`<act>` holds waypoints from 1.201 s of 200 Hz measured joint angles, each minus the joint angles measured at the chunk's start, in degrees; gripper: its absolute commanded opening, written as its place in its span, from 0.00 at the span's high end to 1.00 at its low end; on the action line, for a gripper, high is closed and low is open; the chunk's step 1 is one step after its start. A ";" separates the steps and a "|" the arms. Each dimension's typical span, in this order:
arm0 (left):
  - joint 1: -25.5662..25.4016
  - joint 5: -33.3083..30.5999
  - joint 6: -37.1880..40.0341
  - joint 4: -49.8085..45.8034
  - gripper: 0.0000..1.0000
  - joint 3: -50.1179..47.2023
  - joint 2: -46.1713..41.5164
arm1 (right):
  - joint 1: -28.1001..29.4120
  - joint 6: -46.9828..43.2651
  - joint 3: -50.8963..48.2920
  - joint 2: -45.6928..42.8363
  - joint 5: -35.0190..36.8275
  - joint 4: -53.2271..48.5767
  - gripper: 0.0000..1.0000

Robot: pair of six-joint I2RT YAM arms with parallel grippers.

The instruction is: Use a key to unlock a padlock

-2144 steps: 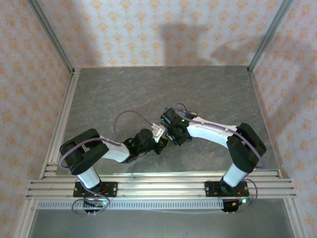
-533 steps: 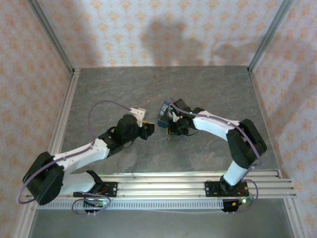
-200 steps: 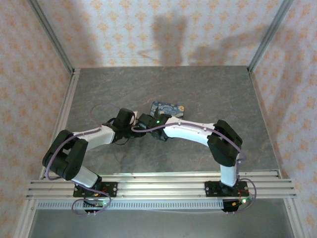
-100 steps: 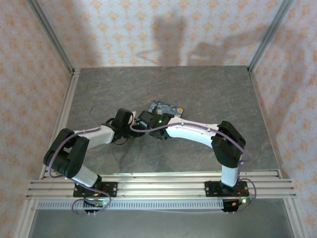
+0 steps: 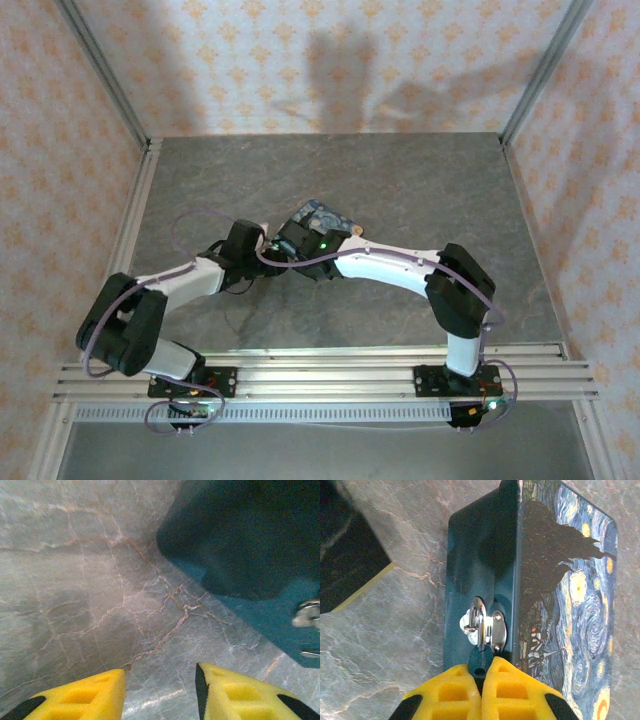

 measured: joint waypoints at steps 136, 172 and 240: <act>0.87 -18.03 -0.52 -17.66 0.00 -2.23 -25.18 | -0.20 4.52 6.45 10.29 0.07 8.44 1.00; 0.70 -18.18 -0.55 -20.04 0.00 -2.21 -27.34 | -0.22 7.19 6.40 8.94 -0.81 8.70 1.00; 0.70 -18.73 0.98 -25.16 0.00 2.36 -27.17 | -6.56 23.87 0.50 -15.08 -4.98 2.73 1.00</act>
